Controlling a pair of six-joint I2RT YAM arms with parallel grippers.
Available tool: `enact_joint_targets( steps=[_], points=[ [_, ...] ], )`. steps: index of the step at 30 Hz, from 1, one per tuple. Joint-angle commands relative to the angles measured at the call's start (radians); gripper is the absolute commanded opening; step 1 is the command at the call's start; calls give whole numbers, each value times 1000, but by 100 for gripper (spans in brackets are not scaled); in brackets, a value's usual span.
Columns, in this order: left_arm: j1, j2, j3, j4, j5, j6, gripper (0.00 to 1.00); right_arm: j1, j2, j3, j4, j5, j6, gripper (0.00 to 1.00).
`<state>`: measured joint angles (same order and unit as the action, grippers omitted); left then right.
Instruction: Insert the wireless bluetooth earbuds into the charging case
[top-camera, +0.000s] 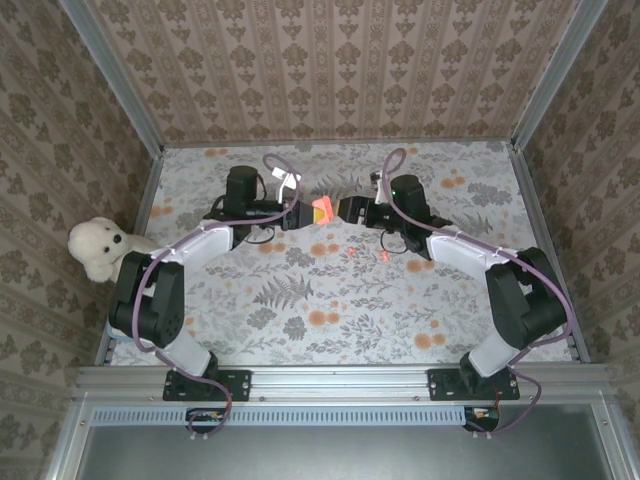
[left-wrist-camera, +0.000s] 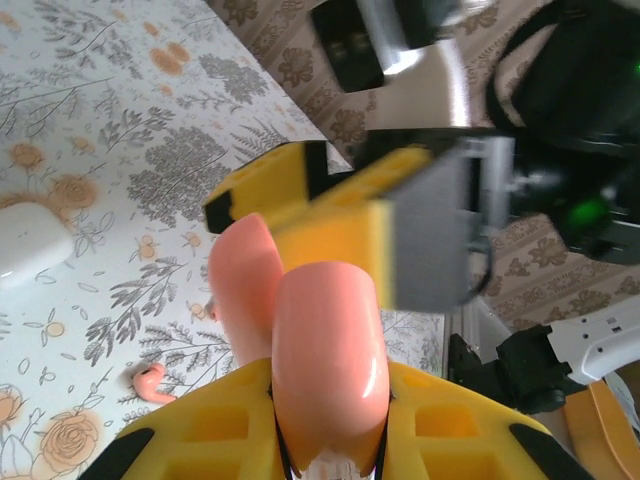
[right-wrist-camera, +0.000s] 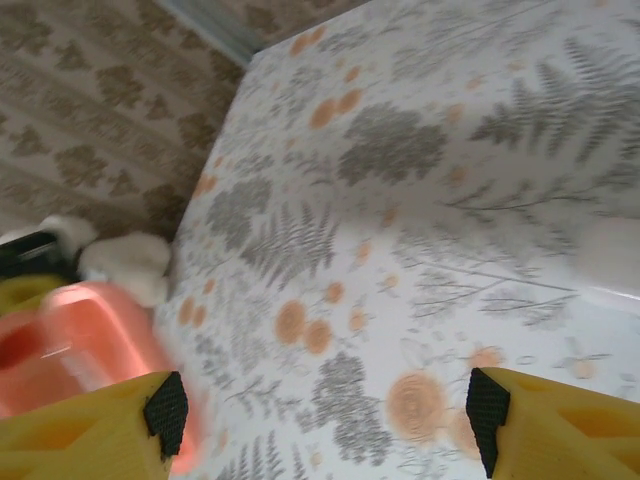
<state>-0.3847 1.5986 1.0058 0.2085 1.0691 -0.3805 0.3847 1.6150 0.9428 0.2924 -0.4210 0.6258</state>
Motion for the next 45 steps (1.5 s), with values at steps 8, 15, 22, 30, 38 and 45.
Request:
enact_joint_targets(
  steps=[8, 15, 22, 30, 38, 45],
  points=[
    [-2, -33, 12, 18, 31, 25, 10, -30, -76, -109, 140, -90, 106, 74],
    [-3, -20, 7, 88, 24, -21, 9, -27, -102, -98, 280, -214, 206, 65],
    [-9, -15, -4, 183, -1, -82, 9, -8, -38, -89, 437, -239, 326, 55],
    [-17, -9, 6, 192, -13, -89, 9, 37, 9, -64, 464, -230, 342, 47],
    [-30, -8, 5, 202, -20, -92, 8, 43, 51, -33, 488, -214, 366, 41],
    [-34, -5, 0, 212, -32, -96, 8, 43, 72, -31, 544, -220, 406, 30]
  ],
)
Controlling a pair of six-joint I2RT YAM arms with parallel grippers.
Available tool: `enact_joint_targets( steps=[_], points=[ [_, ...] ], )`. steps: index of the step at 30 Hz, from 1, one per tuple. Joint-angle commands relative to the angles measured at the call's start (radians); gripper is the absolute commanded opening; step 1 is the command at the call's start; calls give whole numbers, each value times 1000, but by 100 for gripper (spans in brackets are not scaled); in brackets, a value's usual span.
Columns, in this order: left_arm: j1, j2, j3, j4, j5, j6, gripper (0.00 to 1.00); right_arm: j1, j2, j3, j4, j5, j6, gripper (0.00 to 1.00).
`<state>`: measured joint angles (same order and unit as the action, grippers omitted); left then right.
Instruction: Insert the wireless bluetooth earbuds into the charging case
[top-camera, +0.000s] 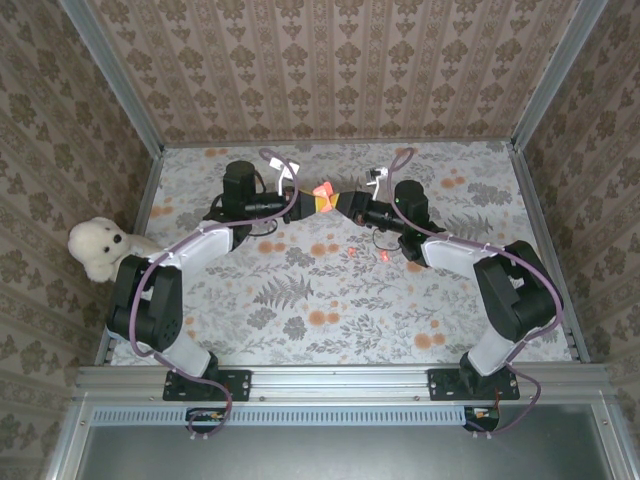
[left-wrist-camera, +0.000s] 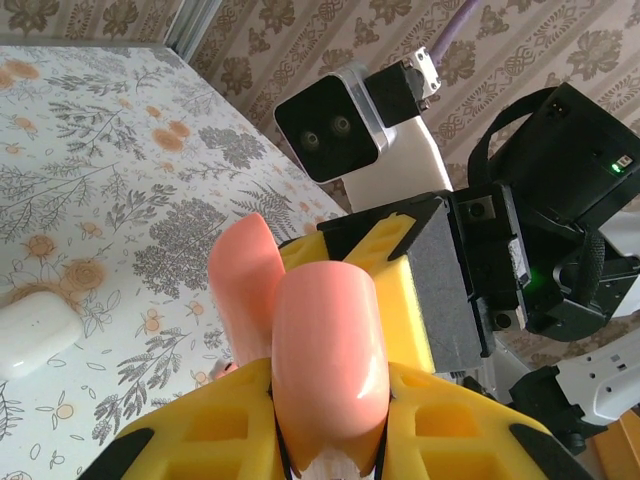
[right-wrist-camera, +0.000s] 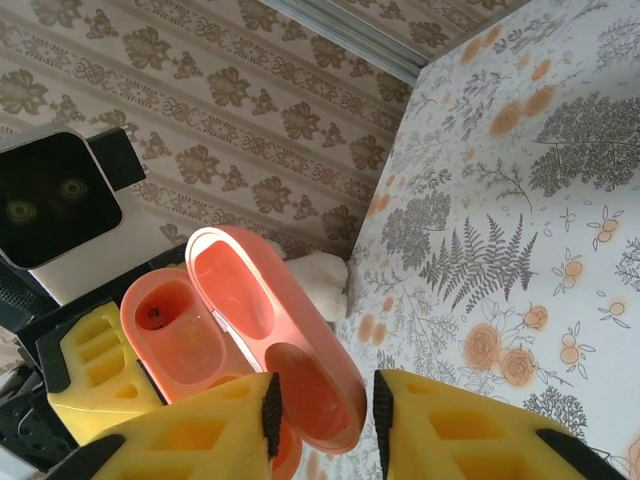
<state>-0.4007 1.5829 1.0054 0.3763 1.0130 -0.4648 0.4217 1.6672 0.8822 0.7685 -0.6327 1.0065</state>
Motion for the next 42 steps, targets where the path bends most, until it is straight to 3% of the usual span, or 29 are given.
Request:
enact_joint_targets(
  steps=[1, 6, 11, 19, 24, 28, 32, 37, 42],
  points=[
    [-18, 11, 0, 48, 21, -14, 8, 5, 19, 29, 73, -9, 29, 28],
    [-22, 13, -14, 81, 6, -30, 10, 5, 16, 27, 89, -13, 45, 20],
    [-28, 13, -24, 96, -8, -35, 19, 3, 12, 35, 87, -9, 53, 11],
    [-26, -10, -31, 79, -67, -24, 58, -1, -11, 70, -20, 0, 9, 0],
    [-4, -46, -7, -15, -79, 27, 72, -12, -41, 110, -193, 14, -88, 0],
    [36, -96, 32, -160, -68, 101, 79, -34, -62, 146, -345, 26, -181, 0],
    [75, -111, 140, -431, -42, 244, 82, -55, -62, 197, -502, 27, -311, 0],
    [104, -41, 329, -786, 1, 433, 83, -61, -42, 300, -738, 26, -550, 0],
    [114, 52, 482, -1006, 46, 544, 82, -60, -46, 352, -872, -12, -725, 0]
  ],
)
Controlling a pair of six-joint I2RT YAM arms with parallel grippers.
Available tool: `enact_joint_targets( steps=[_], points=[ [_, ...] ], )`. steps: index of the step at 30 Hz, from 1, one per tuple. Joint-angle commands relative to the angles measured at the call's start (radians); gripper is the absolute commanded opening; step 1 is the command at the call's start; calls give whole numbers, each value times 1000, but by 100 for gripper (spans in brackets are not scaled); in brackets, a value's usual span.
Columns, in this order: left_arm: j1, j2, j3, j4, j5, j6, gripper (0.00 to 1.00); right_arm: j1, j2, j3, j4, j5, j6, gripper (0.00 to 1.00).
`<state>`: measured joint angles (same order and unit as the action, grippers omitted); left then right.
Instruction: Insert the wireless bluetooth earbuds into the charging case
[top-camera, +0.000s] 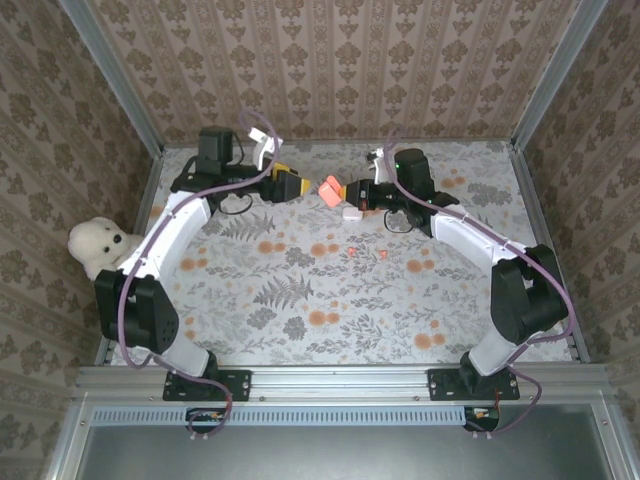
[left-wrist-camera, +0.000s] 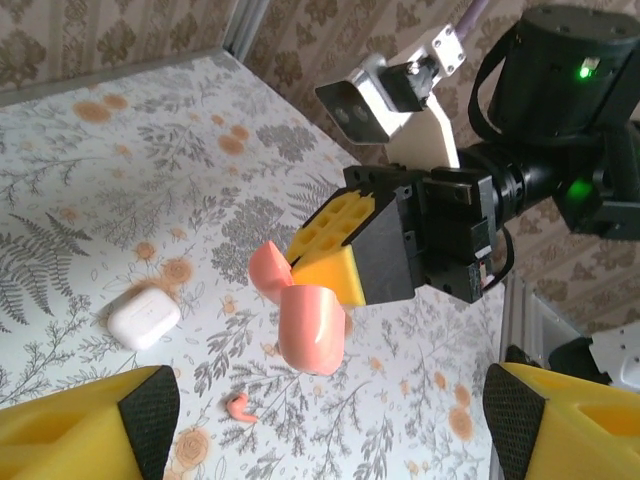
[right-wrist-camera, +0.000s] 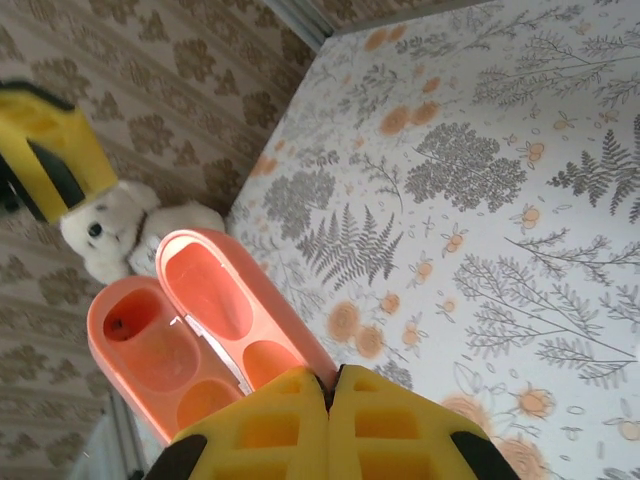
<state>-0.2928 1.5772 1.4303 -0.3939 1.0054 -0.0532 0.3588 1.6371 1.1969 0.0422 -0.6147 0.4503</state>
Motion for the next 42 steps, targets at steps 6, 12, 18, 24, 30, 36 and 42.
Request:
enact_joint_targets(
  steps=[6, 12, 18, 24, 30, 36, 42],
  points=[
    [-4, 159, 191, -417, 104, 228, 80, 8, -27, 75, -255, -43, -277, 0],
    [-50, 233, 250, -515, 96, 299, 77, 22, -19, 85, -258, -48, -279, 0],
    [-92, 276, 234, -496, 96, 303, 72, 45, 3, 102, -250, -45, -268, 0],
    [-110, 290, 197, -456, 116, 292, 63, 46, 18, 108, -231, -44, -251, 0],
    [-114, 293, 172, -417, 126, 275, 53, 48, 28, 107, -219, -39, -240, 0],
    [-114, 299, 169, -398, 138, 264, 36, 48, 31, 107, -217, -33, -239, 0],
    [-112, 294, 156, -366, 126, 244, 23, 47, 21, 105, -221, -13, -233, 5]
  ],
)
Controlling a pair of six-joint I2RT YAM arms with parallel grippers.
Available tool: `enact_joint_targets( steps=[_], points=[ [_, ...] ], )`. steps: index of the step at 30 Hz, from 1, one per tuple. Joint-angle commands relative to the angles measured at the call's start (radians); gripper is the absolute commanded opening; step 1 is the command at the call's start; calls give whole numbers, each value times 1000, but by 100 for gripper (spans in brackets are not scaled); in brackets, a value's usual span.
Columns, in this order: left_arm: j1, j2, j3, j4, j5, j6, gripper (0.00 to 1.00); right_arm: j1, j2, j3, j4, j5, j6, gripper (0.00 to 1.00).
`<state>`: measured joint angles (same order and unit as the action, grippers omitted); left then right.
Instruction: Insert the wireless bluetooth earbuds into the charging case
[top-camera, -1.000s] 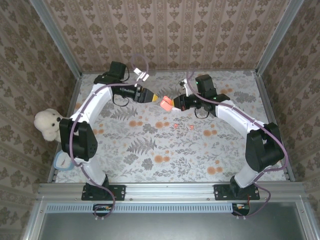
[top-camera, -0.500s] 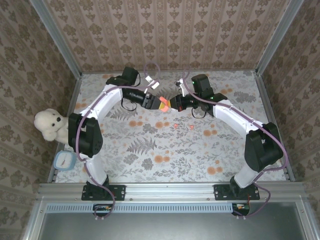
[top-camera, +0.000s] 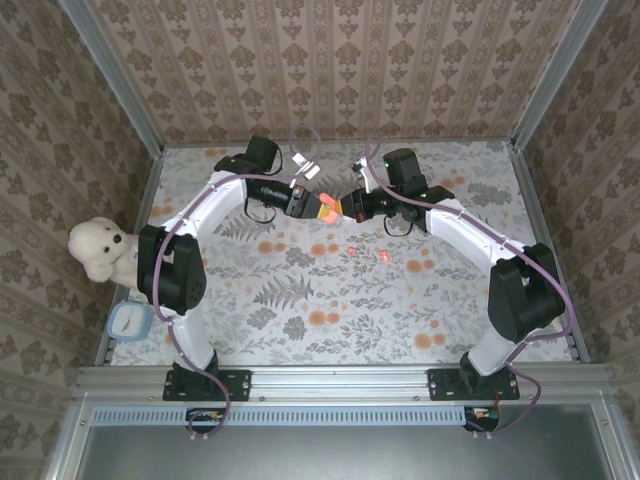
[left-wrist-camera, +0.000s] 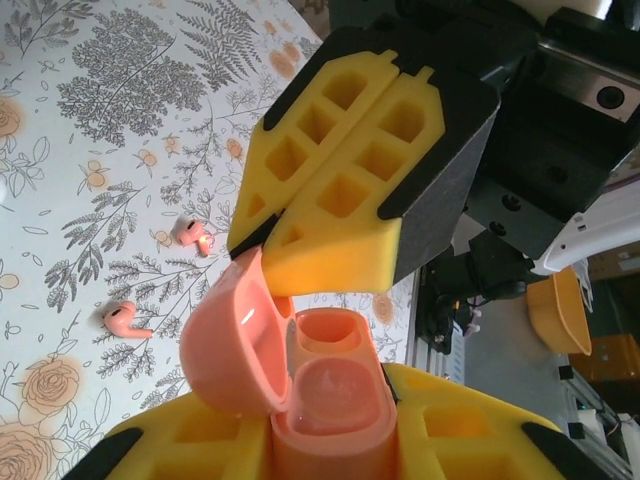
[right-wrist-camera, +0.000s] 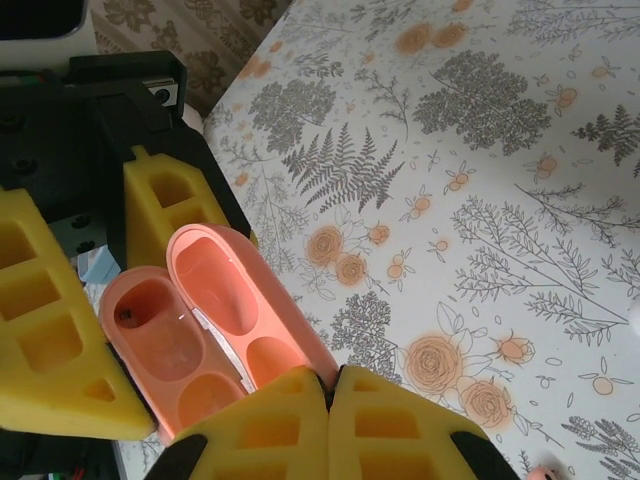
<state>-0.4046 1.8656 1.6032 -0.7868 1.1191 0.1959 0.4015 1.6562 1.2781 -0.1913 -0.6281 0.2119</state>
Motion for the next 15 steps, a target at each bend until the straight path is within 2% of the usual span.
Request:
enact_joint_targets(
  steps=[1, 4, 7, 11, 15],
  points=[
    [1, -1, -23, 34, 6, -7, 19, 4, -5, 23, 13, 8, 11, 14],
    [9, -31, -55, 76, -20, -29, 10, -14, -46, 8, 16, 42, 46, 49],
    [20, -102, -122, 196, -56, -83, 0, -31, -95, -8, -12, 108, 97, 65],
    [21, -238, -242, 421, -159, -168, 0, -33, -127, -16, -131, 236, 168, 68],
    [13, -390, -411, 709, -346, -260, 0, -20, -157, -72, -219, 371, 244, 69]
  ],
)
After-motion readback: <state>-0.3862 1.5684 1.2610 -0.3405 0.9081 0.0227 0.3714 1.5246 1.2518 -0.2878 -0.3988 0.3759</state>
